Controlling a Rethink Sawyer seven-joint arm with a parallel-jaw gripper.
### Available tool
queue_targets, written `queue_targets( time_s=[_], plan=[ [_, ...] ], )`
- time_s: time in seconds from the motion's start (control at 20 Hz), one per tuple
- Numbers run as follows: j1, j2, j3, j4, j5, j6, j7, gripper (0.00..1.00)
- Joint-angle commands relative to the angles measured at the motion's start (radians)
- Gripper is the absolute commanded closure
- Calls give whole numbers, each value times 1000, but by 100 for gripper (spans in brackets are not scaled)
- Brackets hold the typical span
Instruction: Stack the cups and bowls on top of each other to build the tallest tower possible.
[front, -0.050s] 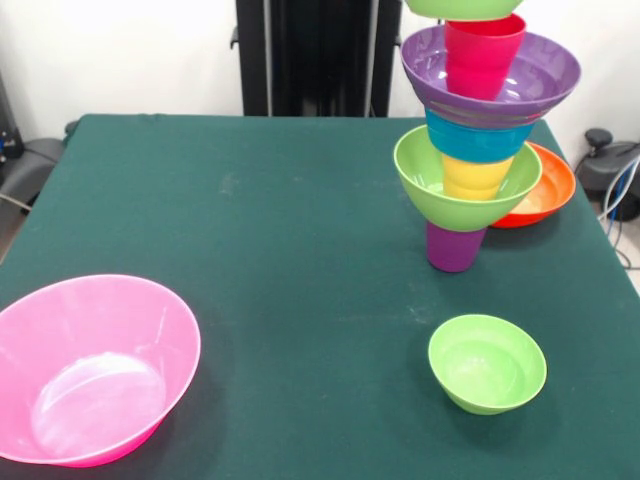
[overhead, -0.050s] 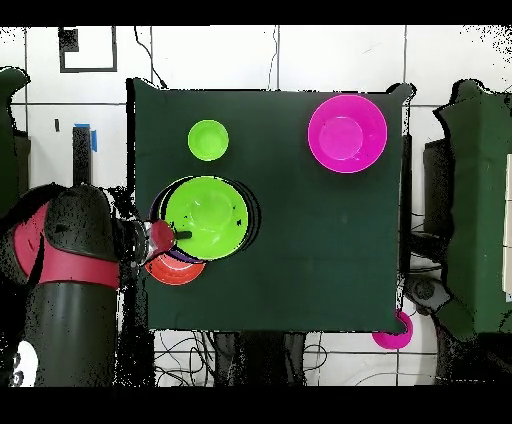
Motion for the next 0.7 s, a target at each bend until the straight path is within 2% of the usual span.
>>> queue_targets(
  time_s=[0.05, 0.7],
  plan=[
    [-14, -5, 103, 36, -11, 56, -67, 100],
    [2, 25, 123, -16, 12, 98, -9, 100]
  ],
)
